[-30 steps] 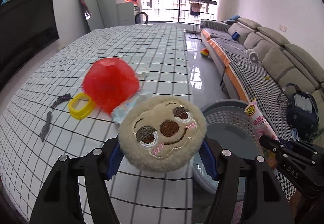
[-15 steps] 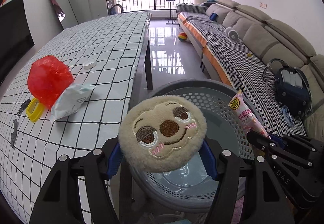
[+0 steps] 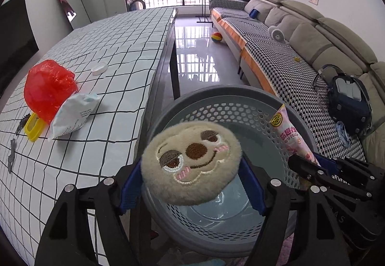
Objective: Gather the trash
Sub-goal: 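Carry the wrapper and sloth over the wastebasket with both tools and release, then withdraw both open tools from the wastebasket back toward the table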
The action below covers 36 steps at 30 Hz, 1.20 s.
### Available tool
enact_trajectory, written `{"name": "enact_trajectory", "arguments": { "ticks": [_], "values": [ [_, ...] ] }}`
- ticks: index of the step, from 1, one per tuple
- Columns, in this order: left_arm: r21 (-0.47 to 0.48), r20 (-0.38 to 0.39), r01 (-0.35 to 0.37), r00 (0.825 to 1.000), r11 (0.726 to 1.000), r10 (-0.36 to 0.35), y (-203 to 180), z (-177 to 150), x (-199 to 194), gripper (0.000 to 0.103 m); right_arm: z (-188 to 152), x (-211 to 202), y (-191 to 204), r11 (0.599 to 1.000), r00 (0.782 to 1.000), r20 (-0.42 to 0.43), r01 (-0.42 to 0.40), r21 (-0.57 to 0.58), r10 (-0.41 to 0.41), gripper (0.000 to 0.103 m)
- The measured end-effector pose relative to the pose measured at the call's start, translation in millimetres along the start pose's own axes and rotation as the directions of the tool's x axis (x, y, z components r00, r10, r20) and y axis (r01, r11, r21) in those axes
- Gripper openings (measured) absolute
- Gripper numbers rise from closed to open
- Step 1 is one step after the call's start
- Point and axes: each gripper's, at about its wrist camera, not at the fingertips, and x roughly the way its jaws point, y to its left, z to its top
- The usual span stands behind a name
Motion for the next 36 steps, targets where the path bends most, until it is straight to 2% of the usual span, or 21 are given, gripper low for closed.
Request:
{"name": "enact_trajectory", "arguments": {
  "ticks": [1,3,14,29,31,36],
  "values": [
    [-0.002,0.003,-0.005,1.000,1.000,0.005,0.3,0.2,-0.4,0.079,0.4,-0.8,-0.2,1.000,1.000,0.004,0.003,0.001,-0.003,0.035],
    [-0.007,0.008,-0.008,1.000,1.000,0.008,2.3,0.2,-2.4,0.081,0.8,-2.6,-0.8,1.000,1.000,0.013,0.002,0.007,-0.003,0.039],
    [-0.020,0.015,-0.021,1.000,1.000,0.021,3.5,0.1,-6.2,0.084,-1.0,-5.2,3.8,1.000,1.000,0.021,0.004,0.003,-0.004,0.041],
    [-0.046,0.057,-0.023,0.998,0.999,0.026,15.4,-2.9,-24.9,0.095,-6.0,-22.5,12.4,1.000,0.998,0.066,0.009,-0.010,-0.008,0.058],
    [-0.057,0.060,-0.018,0.998,0.998,0.021,18.8,-3.7,-27.4,0.096,-6.3,-24.9,13.3,1.000,0.997,0.073,0.011,-0.008,-0.011,0.062],
    [-0.070,0.076,-0.021,0.997,0.997,0.027,27.4,-5.9,-36.3,0.096,-6.8,-31.2,20.0,1.000,0.996,0.089,0.013,-0.015,-0.012,0.065]
  ]
}}
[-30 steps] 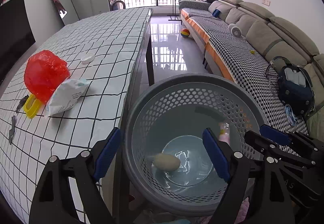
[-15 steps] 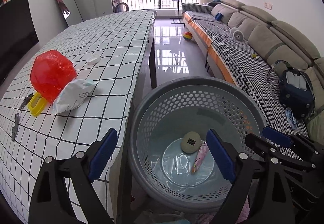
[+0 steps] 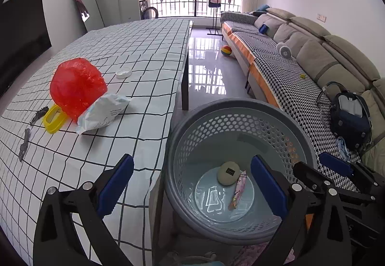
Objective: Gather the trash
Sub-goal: 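Withdraw both open tools from the wastebasket back toward the table, then reach the right tool to the blue-white wet-wipe pack and close on it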
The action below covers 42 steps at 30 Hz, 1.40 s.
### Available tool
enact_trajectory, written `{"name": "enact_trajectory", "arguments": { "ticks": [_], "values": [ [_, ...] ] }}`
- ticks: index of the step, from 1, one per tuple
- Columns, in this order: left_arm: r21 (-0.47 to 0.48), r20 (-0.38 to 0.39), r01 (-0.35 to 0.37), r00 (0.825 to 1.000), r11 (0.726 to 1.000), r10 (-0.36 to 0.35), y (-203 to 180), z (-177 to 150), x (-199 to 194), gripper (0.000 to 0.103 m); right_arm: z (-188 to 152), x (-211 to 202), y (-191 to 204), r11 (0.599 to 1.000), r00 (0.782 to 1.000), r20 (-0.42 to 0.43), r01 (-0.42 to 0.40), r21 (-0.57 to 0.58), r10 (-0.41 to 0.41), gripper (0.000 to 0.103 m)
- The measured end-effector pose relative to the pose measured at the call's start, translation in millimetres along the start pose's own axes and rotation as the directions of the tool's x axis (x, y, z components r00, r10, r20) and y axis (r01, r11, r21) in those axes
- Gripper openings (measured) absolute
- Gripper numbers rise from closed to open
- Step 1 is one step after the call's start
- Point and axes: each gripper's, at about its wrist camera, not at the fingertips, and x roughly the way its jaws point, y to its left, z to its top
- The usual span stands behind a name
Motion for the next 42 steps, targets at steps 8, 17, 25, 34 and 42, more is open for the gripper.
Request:
{"name": "enact_trajectory", "arguments": {
  "ticks": [8,17,25,34,42],
  "values": [
    [-0.031,0.037,-0.024,0.999,0.999,0.025,19.6,-1.7,-17.2,0.097,0.6,-8.3,17.1,1.000,1.000,0.021,0.001,-0.027,-0.001,0.069],
    [-0.090,0.059,-0.071,0.995,0.993,0.076,54.3,-7.2,-34.2,0.097,4.6,-12.7,43.6,0.999,0.999,0.047,-0.024,-0.046,0.026,0.071],
    [-0.172,0.060,-0.134,0.987,0.976,0.146,101.6,-13.7,-39.4,0.097,14.5,-2.7,80.6,0.995,0.996,0.056,-0.063,-0.083,0.068,0.073],
    [-0.244,0.040,-0.225,0.970,0.943,0.242,157.4,-20.0,-41.0,0.097,32.2,21.7,133.6,0.981,0.992,0.034,-0.116,-0.154,0.122,0.073],
    [-0.284,0.026,-0.268,0.958,0.921,0.286,195.8,-26.5,-43.0,0.097,49.1,54.3,196.6,0.956,0.986,-0.020,-0.164,-0.244,0.164,0.073]
  ]
}}
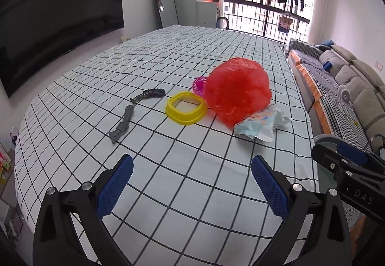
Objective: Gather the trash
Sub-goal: 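Reach the right tool to the blue-white wet-wipe pack and close on it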
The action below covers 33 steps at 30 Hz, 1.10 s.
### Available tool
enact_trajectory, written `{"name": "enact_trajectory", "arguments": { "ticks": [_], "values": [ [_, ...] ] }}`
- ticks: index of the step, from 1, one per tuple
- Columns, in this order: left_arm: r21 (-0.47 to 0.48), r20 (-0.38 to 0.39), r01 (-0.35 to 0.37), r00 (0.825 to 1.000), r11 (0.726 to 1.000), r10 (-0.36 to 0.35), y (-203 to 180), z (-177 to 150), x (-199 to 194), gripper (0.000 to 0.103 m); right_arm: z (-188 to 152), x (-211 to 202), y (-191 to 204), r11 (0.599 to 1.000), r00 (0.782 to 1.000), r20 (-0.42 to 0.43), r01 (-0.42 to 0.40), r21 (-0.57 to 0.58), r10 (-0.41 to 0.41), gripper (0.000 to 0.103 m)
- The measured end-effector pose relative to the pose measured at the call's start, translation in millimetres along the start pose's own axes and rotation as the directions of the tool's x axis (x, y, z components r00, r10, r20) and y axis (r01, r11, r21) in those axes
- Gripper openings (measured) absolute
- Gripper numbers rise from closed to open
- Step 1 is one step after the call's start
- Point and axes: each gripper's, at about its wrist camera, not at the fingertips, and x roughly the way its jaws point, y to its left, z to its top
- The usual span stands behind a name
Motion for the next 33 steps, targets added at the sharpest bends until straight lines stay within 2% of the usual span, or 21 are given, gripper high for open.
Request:
{"name": "enact_trajectory", "arguments": {
  "ticks": [7,13,21,30,33],
  "values": [
    [-0.034,-0.018,-0.016,1.000,0.999,0.016,24.5,6.9,10.0,0.097,26.1,40.8,37.9,0.997,0.999,-0.049,0.014,-0.072,-0.017,0.073],
    [-0.042,-0.022,-0.010,1.000,0.999,0.009,32.6,10.2,12.8,0.097,34.3,69.9,44.8,0.996,0.994,-0.092,0.046,-0.074,-0.053,0.073],
    [-0.047,-0.034,0.011,0.999,0.999,-0.012,31.7,9.0,14.9,0.097,29.8,77.7,20.1,0.993,0.987,-0.113,0.109,-0.045,-0.114,0.073],
    [-0.041,-0.028,0.027,0.999,0.999,-0.028,26.2,8.9,13.9,0.097,32.1,66.8,-22.3,0.980,0.976,-0.097,0.198,0.003,-0.197,0.073],
    [-0.040,-0.029,0.029,0.999,0.999,-0.030,25.0,8.3,13.2,0.097,33.3,59.0,-27.9,0.980,0.977,-0.085,0.197,0.011,-0.195,0.073]
  ]
}}
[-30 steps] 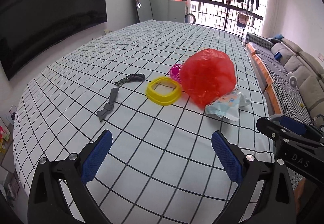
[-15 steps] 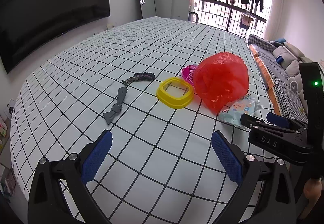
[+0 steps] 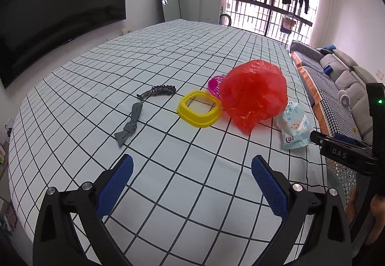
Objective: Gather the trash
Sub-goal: 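Reach the right tool to the blue-white wet-wipe pack and close on it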
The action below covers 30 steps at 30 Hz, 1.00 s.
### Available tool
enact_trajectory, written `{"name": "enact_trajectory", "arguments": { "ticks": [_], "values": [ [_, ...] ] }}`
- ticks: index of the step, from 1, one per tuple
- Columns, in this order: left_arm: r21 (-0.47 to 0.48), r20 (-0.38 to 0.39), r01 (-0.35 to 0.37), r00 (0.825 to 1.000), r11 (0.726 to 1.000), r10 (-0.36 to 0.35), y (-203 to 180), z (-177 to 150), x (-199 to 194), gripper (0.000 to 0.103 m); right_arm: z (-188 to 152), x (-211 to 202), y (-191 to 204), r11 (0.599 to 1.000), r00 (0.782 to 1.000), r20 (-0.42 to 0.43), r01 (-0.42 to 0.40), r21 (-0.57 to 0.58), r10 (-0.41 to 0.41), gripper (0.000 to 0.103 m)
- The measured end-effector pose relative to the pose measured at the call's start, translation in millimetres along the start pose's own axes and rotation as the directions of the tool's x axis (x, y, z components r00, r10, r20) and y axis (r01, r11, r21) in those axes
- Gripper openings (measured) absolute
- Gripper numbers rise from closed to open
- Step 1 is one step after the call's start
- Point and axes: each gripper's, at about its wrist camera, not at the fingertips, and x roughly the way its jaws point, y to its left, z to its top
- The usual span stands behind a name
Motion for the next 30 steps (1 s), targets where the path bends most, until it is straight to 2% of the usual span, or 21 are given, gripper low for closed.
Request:
{"name": "enact_trajectory", "arguments": {
  "ticks": [4,11,14,19,27,29,30],
  "values": [
    [-0.003,0.001,0.000,1.000,1.000,0.000,0.3,0.2,-1.1,0.097,2.7,-10.7,4.1,0.999,0.999,0.027,-0.029,-0.020,0.030,0.073],
    [-0.016,0.002,-0.004,1.000,1.000,0.004,6.7,1.2,-0.6,0.097,15.0,-10.7,33.8,0.994,0.997,0.021,-0.067,-0.090,0.069,0.073],
    [-0.020,0.004,-0.005,1.000,1.000,0.005,9.9,1.9,-0.3,0.097,22.5,-0.8,46.0,0.991,0.999,0.004,-0.046,-0.124,0.047,0.073],
    [-0.028,0.006,-0.007,1.000,1.000,0.007,15.5,1.7,0.2,0.097,26.5,27.1,55.9,0.989,0.997,-0.074,-0.041,-0.143,0.031,0.073],
    [-0.046,0.001,-0.016,1.000,0.999,0.016,24.4,2.5,2.1,0.097,33.2,43.7,59.2,0.990,0.994,-0.104,-0.031,-0.135,0.017,0.072],
    [-0.050,0.000,-0.018,1.000,0.999,0.019,26.4,2.6,2.0,0.097,35.8,47.2,58.7,0.990,0.994,-0.106,-0.029,-0.135,0.014,0.068],
    [-0.051,0.000,-0.022,1.000,0.998,0.023,27.9,2.3,1.8,0.097,35.9,48.9,58.2,0.990,0.993,-0.114,-0.033,-0.134,0.018,0.058]
  ]
}}
